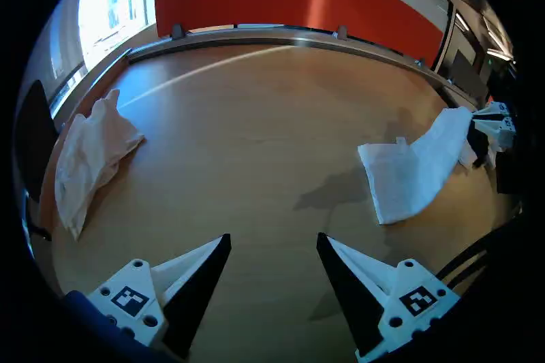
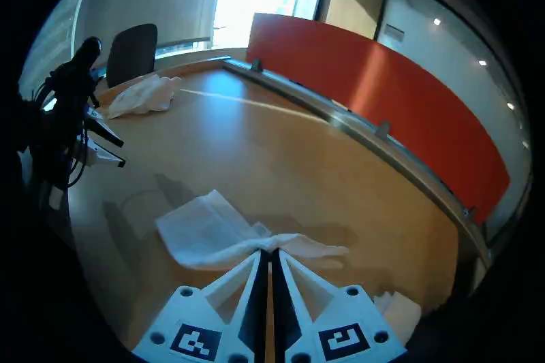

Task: Fold towel

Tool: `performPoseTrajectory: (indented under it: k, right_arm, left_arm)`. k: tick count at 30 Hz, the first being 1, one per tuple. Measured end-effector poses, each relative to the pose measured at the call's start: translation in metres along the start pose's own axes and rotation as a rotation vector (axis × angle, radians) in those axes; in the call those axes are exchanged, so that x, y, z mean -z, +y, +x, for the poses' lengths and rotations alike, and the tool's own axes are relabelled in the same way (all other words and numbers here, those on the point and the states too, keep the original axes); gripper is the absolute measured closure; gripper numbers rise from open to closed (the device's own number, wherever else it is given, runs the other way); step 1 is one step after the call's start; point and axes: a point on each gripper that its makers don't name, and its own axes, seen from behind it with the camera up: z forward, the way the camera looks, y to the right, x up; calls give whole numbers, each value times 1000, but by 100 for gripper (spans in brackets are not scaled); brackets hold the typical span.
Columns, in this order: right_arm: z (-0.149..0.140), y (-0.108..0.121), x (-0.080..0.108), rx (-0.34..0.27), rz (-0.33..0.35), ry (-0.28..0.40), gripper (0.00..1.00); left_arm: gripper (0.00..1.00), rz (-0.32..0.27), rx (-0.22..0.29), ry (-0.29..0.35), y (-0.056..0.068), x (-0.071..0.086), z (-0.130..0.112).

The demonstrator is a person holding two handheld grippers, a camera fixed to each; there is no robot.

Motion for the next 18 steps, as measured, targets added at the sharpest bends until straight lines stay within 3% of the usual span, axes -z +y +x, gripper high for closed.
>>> performPoseTrajectory:
  k: [18]
  right_arm:
    - [18, -61, -33, 56, 127, 2, 89]
  left_arm:
    - [6, 6, 8, 14, -6, 6, 2]
